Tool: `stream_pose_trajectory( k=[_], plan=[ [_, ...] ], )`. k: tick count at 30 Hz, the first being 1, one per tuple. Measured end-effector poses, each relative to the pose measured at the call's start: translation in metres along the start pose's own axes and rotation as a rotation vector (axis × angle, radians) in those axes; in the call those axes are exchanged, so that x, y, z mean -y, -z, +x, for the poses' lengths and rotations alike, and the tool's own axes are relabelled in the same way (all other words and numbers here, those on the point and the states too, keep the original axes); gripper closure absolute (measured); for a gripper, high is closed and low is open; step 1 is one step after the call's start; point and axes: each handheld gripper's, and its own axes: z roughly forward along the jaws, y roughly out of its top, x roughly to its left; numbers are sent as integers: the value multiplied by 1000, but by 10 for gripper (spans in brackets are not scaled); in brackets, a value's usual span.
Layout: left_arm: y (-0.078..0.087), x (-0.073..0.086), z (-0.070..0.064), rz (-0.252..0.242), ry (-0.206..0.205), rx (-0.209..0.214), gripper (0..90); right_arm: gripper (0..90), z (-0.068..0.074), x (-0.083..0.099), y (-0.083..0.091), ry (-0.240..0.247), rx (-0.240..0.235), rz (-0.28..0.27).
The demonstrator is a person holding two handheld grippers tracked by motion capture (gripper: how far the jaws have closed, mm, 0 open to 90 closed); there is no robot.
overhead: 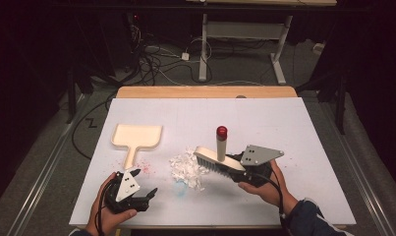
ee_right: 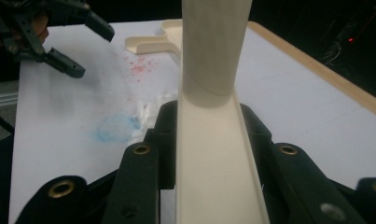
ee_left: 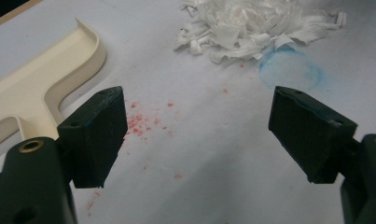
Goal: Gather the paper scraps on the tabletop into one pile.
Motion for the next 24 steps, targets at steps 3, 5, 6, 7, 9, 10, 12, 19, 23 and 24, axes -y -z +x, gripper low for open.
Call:
stream_pose_trajectory(
  k=[3, 5, 6, 7, 9, 10, 12, 19, 23, 24],
  plan=[
    [0, 0, 0, 7, 14, 1, 186, 679, -9, -2, 1, -10, 40, -2],
    [0, 0, 1, 9, 13, 0, 186, 680, -17, -3, -2, -20, 86, -7],
    [-1, 0, 1, 6, 17, 0, 186, 680, -20, -2, -6, -24, 121, -11],
    [-1, 0, 1, 6, 17, -1, 186, 679, -25, -1, -11, -20, 159, -3],
    [-1, 0, 1, 5, 21, 0, 186, 679, -31, 1, -23, -34, 215, 6],
    [-2, -1, 1, 6, 21, -1, 186, 680, -34, 2, -31, -29, 239, 11],
    [-2, -1, 1, 4, 25, 2, 186, 680, -39, 5, -46, -21, 273, 15],
    [-4, 0, 2, 16, 23, 8, 186, 680, -43, 13, -97, -21, 268, 54],
    [-4, 1, 2, 16, 27, 11, 186, 680, -30, 9, -111, 42, 215, 60],
    [-4, 1, 2, 17, 26, 11, 187, 680, -26, 8, -113, 57, 192, 54]
  ],
)
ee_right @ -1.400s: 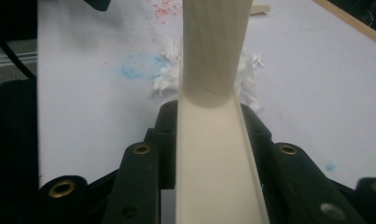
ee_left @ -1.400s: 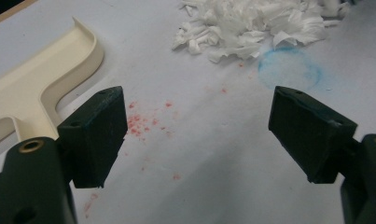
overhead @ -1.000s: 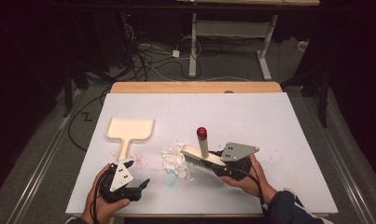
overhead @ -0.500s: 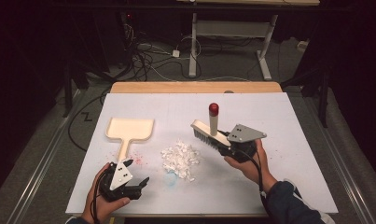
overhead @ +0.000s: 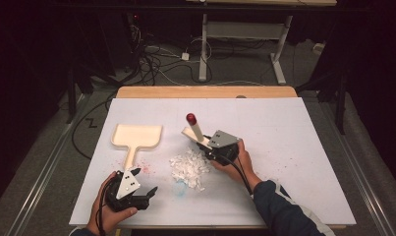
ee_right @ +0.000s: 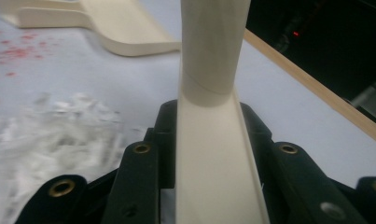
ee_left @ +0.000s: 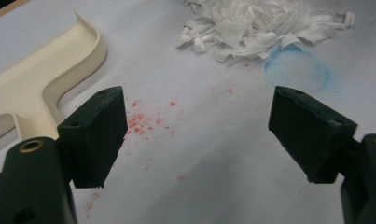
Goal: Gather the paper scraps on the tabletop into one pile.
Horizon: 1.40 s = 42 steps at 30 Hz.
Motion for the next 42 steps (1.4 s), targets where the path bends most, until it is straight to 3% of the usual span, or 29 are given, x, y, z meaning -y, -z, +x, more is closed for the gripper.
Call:
stream_pose_trajectory(
  k=[4, 6, 9, 11, 16, 21, 24, 26, 27, 33, 36, 38, 42],
  plan=[
    [1, 0, -1, -1, -2, 1, 186, 678, 18, -3, 1, 86, -117, -10],
    [1, 0, -1, -1, -1, 2, 186, 678, 25, -4, 5, 124, -139, -14],
    [1, 0, -1, -3, 0, 2, 186, 678, 30, -2, 12, 128, -173, -37],
    [0, 0, -1, -1, -1, 1, 186, 679, 31, -2, 17, 132, -156, -49],
    [1, -1, -2, -3, -3, 0, 186, 679, 20, -4, 31, 79, -122, -89],
    [2, 0, -1, -6, -5, -3, 186, 679, 6, -4, 55, 20, -92, -88],
    [3, -1, -3, -9, -18, -3, 186, 679, -1, 4, 71, -7, -77, -66],
    [3, -2, -4, -13, -37, -8, 186, 679, -4, 13, 79, -53, -76, -43],
    [3, -2, -4, -13, -36, -7, 186, 679, -4, 17, 82, -83, -62, -27],
    [1, -4, -5, -6, -33, 2, 186, 680, -1, 29, 87, -140, 36, 41],
    [0, -4, -5, -3, -38, 6, 186, 678, 11, 32, 81, -174, -10, 49],
    [-1, -4, -5, -4, -37, 10, 186, 676, 21, 28, 78, -152, -28, 60],
    [0, -4, -4, -6, -33, 9, 187, 678, 41, 17, 70, -128, -87, 25]
  ],
)
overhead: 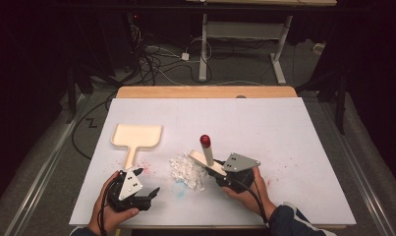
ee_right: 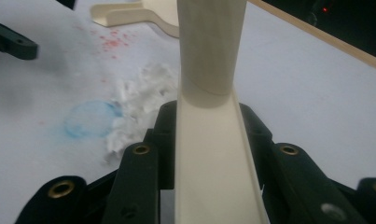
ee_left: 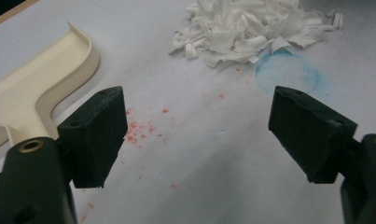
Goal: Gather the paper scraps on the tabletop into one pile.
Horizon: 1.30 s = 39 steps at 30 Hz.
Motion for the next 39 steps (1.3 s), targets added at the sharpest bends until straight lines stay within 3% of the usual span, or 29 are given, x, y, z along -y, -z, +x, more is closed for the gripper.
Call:
stream_pose_trajectory(
  k=[3, 6, 10, 16, 18, 25, 26, 28, 34, 39],
  plan=[
    [1, 1, 0, -3, 3, -2, 186, 679, 6, -7, 0, 53, -3, -19],
    [2, 1, 1, -7, -5, -10, 187, 679, 1, -10, 8, 54, 4, -34],
    [3, 1, 0, -2, 5, -9, 186, 679, -14, -10, 25, 16, 1, -54],
    [2, 1, 0, -2, 10, -10, 186, 679, -21, -6, 55, 37, -76, -44],
    [3, 1, 0, -1, 10, -11, 186, 679, -18, -3, 63, 52, -90, -30],
    [3, 1, 0, -1, 11, -16, 186, 680, -3, 15, 80, 60, -208, 34],
    [3, 1, 1, -5, 1, -20, 186, 680, -1, 17, 81, 56, -237, 46],
    [2, 0, 1, -3, 0, -19, 186, 680, 3, 20, 79, 76, -252, 62],
    [0, 0, 1, 0, -3, -10, 188, 681, 6, 16, 55, 107, -213, 24],
    [0, 1, 1, 7, 8, 0, 190, 681, 1, 7, 29, 129, -195, 7]
  ],
)
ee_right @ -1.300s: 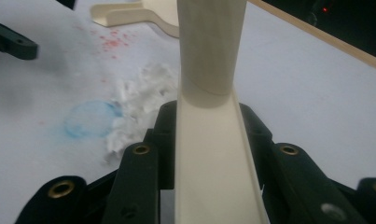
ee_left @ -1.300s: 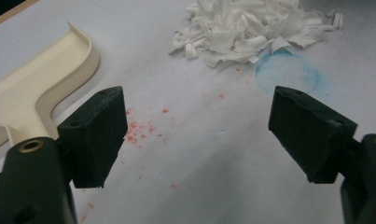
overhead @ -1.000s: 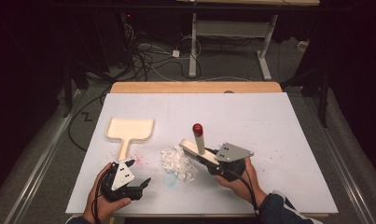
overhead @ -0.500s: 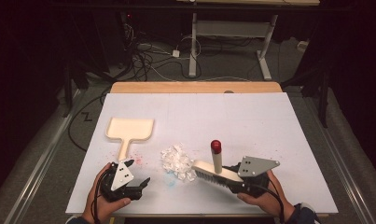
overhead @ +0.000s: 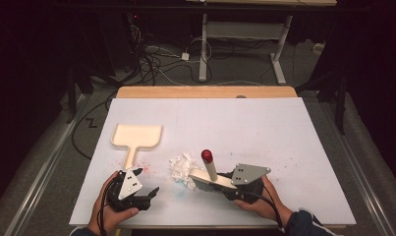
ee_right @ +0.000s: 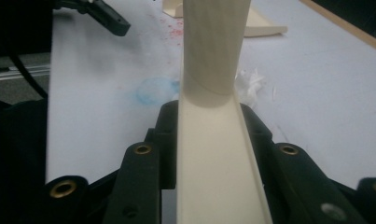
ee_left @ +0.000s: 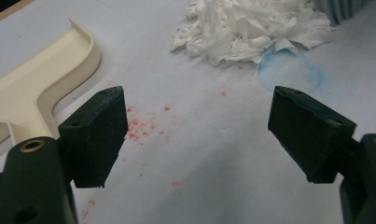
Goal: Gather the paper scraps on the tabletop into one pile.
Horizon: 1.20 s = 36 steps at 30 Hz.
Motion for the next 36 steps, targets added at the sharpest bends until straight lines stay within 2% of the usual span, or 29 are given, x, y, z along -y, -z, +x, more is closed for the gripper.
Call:
stream_pose_trajectory(
  k=[5, 9, 10, 15, 20, 26, 29, 31, 32, 36],
  plan=[
    [-1, 1, 0, 9, 0, -5, 194, 680, -9, -8, -5, -15, 17, -50],
    [0, 0, 0, 0, -12, -13, 194, 680, -11, -7, 6, -29, 19, -62],
    [0, 0, -1, 7, -2, -9, 194, 680, -11, -7, 9, -30, 16, -64],
    [0, -1, -1, 4, -4, -11, 194, 679, -12, -1, 38, -58, 20, -68],
    [0, -1, 0, -2, -16, -15, 194, 679, -14, 8, 66, -82, 54, -61],
    [-1, -2, -1, 5, -13, -15, 194, 679, -15, 25, 96, -116, 69, -24],
    [-1, -2, 0, 1, -24, -24, 194, 678, -17, 32, 105, -145, 45, 6],
    [-1, -2, 0, 8, -11, -19, 194, 678, -20, 37, 108, -170, 39, 31],
    [-1, -3, 0, 3, -25, -24, 194, 678, -22, 39, 109, -182, 37, 37],
    [-1, -3, 0, 4, -31, -18, 194, 677, -34, 48, 109, -255, 10, 83]
  ],
)
